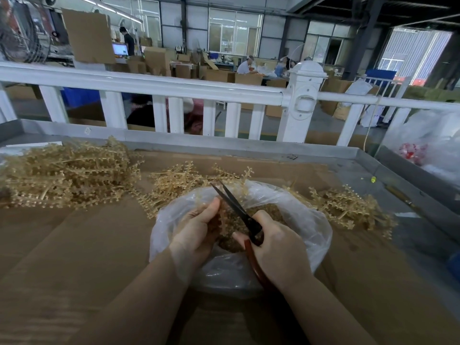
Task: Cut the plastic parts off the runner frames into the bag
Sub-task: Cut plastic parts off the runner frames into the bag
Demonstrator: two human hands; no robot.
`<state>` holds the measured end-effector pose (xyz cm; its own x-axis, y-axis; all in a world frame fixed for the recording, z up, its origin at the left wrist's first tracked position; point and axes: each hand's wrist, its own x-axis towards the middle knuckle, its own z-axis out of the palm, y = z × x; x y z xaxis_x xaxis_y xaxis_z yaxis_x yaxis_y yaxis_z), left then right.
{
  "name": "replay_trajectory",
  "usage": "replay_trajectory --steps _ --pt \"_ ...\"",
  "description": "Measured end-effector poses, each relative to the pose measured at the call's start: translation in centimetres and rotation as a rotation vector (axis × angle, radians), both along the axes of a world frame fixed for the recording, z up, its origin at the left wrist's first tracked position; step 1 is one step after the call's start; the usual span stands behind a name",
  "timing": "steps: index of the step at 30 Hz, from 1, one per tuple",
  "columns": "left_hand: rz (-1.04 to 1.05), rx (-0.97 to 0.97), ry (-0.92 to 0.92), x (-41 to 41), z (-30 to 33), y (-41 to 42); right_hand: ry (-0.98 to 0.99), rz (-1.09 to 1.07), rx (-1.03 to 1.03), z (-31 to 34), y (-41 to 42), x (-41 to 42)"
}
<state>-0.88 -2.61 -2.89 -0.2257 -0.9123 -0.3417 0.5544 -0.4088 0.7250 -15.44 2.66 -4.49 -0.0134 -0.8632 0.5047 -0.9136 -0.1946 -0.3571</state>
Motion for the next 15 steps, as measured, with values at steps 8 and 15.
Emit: replay_trajectory --steps 8,15 --pt "0.040 0.024 0.033 -0.11 0.04 -0.15 -0.079 0.012 0.028 0.83 0.36 -0.02" --pt "0.057 0.071 0.051 0.07 0.48 -0.02 0.030 -0.010 0.075 0.13 0.55 0.37"
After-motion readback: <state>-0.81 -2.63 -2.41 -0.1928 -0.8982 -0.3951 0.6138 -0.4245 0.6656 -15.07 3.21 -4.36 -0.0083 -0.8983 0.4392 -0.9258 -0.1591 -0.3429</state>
